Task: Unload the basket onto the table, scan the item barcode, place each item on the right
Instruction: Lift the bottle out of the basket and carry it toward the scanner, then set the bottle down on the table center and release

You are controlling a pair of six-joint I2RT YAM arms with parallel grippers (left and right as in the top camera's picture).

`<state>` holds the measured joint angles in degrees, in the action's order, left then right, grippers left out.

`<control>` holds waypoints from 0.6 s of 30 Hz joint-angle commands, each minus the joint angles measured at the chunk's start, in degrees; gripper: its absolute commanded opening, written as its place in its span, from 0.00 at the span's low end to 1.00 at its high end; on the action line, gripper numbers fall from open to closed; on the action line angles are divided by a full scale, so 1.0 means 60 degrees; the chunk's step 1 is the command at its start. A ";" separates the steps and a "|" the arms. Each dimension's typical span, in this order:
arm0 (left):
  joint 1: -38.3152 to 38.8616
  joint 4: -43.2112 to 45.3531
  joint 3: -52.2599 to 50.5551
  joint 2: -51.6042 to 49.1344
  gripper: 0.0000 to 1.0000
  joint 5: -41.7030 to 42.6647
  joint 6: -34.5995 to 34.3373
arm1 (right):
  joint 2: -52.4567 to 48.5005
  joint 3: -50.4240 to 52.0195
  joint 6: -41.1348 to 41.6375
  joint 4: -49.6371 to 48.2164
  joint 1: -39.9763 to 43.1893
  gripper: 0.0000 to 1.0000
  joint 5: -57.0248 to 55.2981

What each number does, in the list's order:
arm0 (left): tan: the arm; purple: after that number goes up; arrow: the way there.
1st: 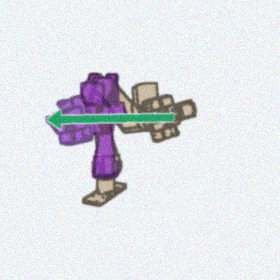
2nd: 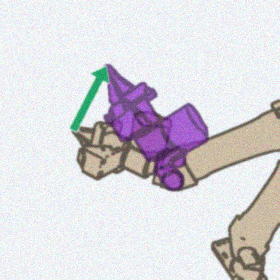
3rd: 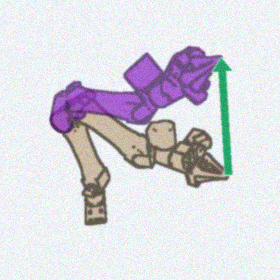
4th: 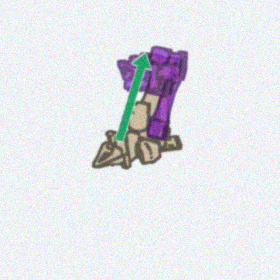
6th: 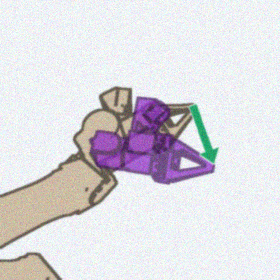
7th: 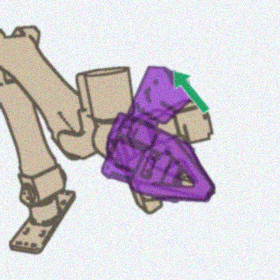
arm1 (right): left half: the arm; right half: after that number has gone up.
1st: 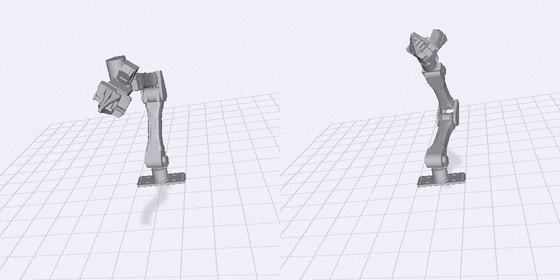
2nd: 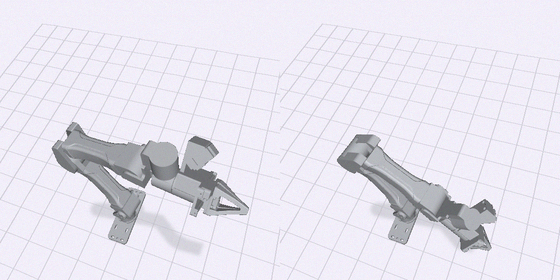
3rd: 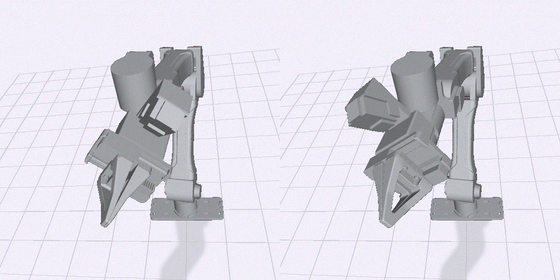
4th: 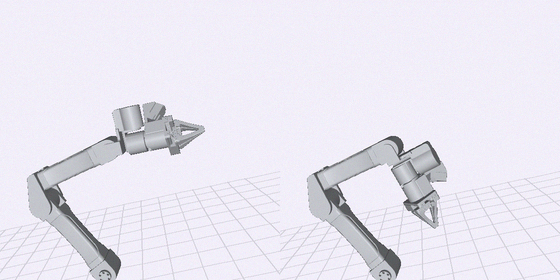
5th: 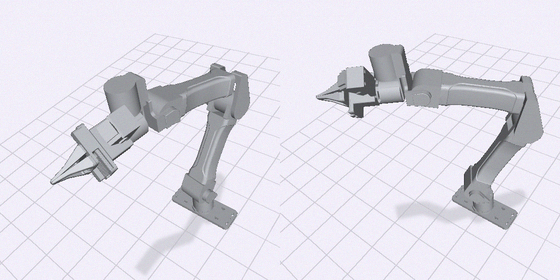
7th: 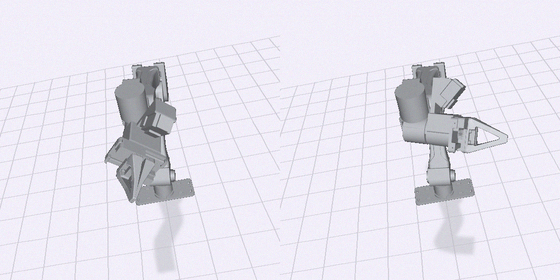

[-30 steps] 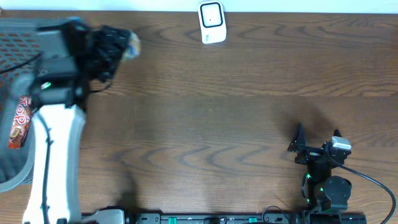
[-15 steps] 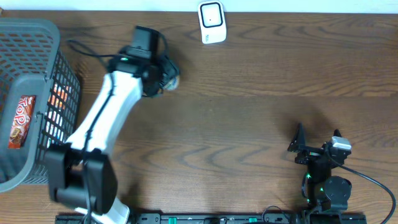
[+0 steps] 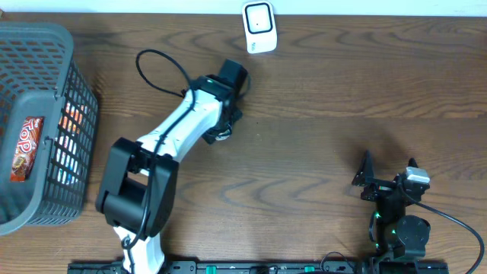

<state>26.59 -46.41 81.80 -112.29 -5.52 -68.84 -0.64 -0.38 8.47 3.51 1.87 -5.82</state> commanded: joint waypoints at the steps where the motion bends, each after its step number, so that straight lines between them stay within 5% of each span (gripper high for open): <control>1: 0.0364 -0.0047 0.0007 -0.0237 0.65 -0.0823 -0.2244 | 0.0025 0.0011 -0.0102 0.0022 0.0029 0.99 -0.0047; 6: 0.0703 0.0000 0.0007 -0.0674 0.65 -0.0849 -0.3880 | 0.0025 0.0011 -0.0102 0.0022 0.0029 0.99 -0.0044; 18: 0.0725 0.0062 0.0113 -0.0259 0.87 -0.0845 -0.3475 | 0.0025 0.0011 -0.0106 0.0022 0.0029 0.99 -0.0047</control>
<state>30.96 -46.02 81.78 -116.57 -9.21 -90.63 -0.64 -0.38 8.47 3.51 1.87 -5.82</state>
